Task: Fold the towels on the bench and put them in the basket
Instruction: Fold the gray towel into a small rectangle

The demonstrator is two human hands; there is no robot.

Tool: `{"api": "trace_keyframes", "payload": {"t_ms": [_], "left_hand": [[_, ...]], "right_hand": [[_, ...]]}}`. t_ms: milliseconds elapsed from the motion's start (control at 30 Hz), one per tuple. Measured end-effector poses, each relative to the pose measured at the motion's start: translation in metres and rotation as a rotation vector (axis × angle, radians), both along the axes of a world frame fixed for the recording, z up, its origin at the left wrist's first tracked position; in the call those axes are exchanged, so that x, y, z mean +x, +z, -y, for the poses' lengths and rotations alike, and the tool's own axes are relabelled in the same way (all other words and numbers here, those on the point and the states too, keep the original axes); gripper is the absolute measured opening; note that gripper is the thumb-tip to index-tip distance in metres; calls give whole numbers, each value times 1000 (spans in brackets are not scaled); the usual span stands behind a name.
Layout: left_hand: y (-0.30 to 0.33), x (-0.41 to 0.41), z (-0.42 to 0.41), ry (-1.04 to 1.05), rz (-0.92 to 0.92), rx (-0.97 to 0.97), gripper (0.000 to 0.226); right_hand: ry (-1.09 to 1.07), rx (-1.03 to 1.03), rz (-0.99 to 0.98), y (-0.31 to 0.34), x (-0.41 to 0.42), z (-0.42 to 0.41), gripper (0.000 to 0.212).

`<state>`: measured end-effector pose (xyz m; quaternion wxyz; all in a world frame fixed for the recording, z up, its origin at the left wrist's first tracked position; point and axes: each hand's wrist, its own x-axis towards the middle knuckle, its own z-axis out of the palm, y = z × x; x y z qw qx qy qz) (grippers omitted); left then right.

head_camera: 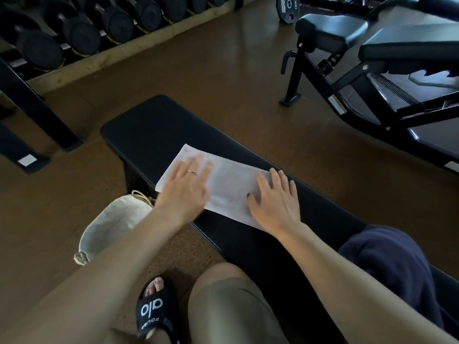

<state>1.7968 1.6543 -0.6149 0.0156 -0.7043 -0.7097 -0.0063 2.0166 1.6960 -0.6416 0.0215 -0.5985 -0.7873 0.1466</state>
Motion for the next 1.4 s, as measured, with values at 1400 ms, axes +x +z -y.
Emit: {"api": "trace_keyframes", "payload": {"t_ms": [1400], "left_hand": [[31,99,72,-234,-96,-235,39]], "right_hand": [[-209,-1119,-715,67,65,-14,29]]}}
